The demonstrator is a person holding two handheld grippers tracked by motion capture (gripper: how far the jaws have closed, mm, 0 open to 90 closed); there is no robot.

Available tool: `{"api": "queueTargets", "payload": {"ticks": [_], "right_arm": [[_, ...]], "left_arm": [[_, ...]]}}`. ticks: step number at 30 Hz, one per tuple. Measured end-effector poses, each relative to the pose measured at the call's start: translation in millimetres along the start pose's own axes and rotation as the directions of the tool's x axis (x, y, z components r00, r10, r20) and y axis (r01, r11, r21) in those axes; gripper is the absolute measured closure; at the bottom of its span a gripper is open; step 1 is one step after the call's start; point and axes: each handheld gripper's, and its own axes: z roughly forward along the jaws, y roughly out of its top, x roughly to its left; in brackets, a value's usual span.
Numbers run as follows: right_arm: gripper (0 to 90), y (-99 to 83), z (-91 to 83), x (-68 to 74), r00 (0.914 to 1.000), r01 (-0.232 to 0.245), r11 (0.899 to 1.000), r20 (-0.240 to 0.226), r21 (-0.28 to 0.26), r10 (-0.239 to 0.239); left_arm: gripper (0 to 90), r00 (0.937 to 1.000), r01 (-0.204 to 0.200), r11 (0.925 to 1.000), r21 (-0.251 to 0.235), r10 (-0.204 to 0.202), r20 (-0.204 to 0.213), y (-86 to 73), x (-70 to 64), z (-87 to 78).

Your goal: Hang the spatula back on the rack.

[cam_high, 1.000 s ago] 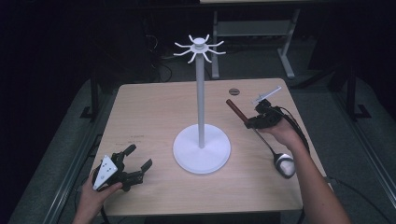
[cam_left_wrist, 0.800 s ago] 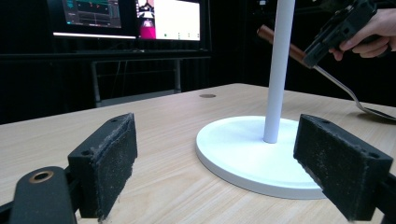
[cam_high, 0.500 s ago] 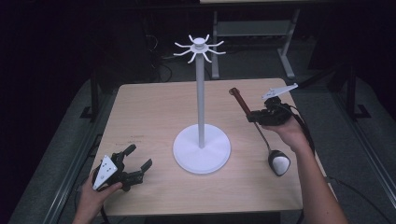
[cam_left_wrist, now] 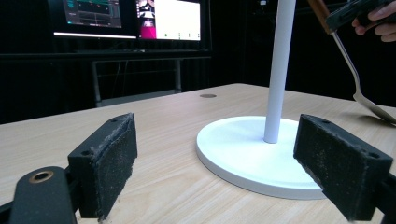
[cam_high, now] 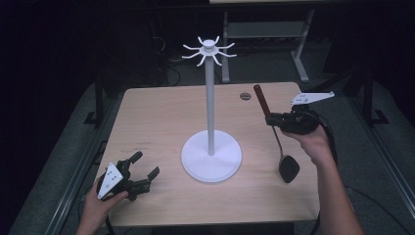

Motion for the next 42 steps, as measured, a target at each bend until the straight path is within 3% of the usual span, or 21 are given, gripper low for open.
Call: {"api": "queueTargets", "payload": {"ticks": [10,21,32,42], "right_arm": [[73.3,1.7,-19.5,2.7,0.9989,-0.017,0.992,-0.045,-0.127,0.011],[73.3,9.4,-29.7,10.0,0.9982,0.004,0.980,-0.058,-0.201,-0.016],[73.2,37.0,-43.8,28.3,0.9913,0.053,0.959,-0.101,-0.280,-0.084],[73.2,70.4,-50.1,45.2,0.9743,0.085,0.942,-0.171,-0.324,-0.147]], "left_arm": [[12.8,1.0000,-0.001,1.0000,-0.001,0.001,-0.001,0.0,-0.1,0.1],[12.8,1.0000,0.000,1.0000,-0.002,0.000,-0.002,0.1,-0.4,0.1],[12.8,1.0000,-0.005,1.0000,0.000,0.005,-0.003,0.1,0.6,0.0],[12.8,1.0000,0.002,1.0000,-0.003,-0.002,-0.006,0.1,0.3,0.3]]}}
